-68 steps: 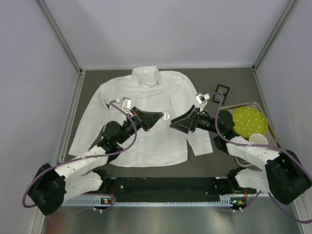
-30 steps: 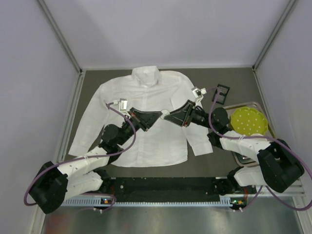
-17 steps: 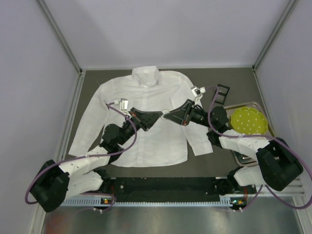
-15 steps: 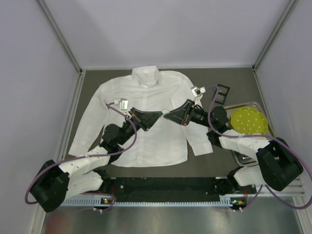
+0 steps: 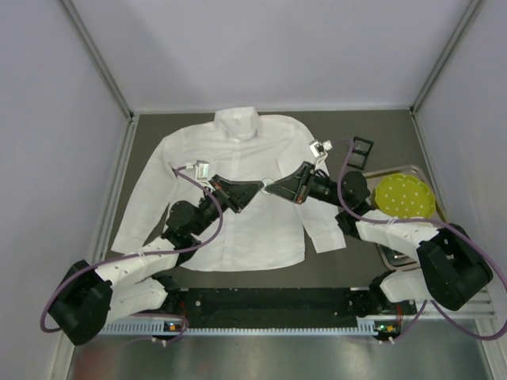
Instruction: Remove the brooch from the garment
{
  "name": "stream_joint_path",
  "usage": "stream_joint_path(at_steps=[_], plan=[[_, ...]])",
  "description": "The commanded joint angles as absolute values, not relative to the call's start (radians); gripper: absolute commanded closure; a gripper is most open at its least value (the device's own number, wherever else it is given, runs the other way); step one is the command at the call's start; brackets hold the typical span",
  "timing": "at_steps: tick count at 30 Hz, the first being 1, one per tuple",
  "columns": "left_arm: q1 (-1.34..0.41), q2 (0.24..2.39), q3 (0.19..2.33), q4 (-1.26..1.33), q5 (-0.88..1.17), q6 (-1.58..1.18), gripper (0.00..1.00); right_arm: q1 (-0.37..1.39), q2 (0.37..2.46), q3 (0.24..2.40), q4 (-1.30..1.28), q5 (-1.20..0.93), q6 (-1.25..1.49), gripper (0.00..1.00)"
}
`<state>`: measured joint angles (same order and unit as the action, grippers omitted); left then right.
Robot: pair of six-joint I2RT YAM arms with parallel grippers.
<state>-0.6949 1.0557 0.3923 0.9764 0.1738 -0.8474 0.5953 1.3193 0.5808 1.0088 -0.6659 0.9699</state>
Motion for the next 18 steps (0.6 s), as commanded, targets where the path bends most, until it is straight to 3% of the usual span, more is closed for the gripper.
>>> stream_joint_path(at_steps=[1,18], plan=[[-0.703,1.026,0.425,1.0,0.221,-0.818,1.0,0.618,1.316,0.644,0.988,-0.655,0.928,0.96],[-0.704,0.94,0.442,0.905,0.242,-0.687,1.0,0.652,1.339,0.706,0.732,-0.473,1.012,1.0]])
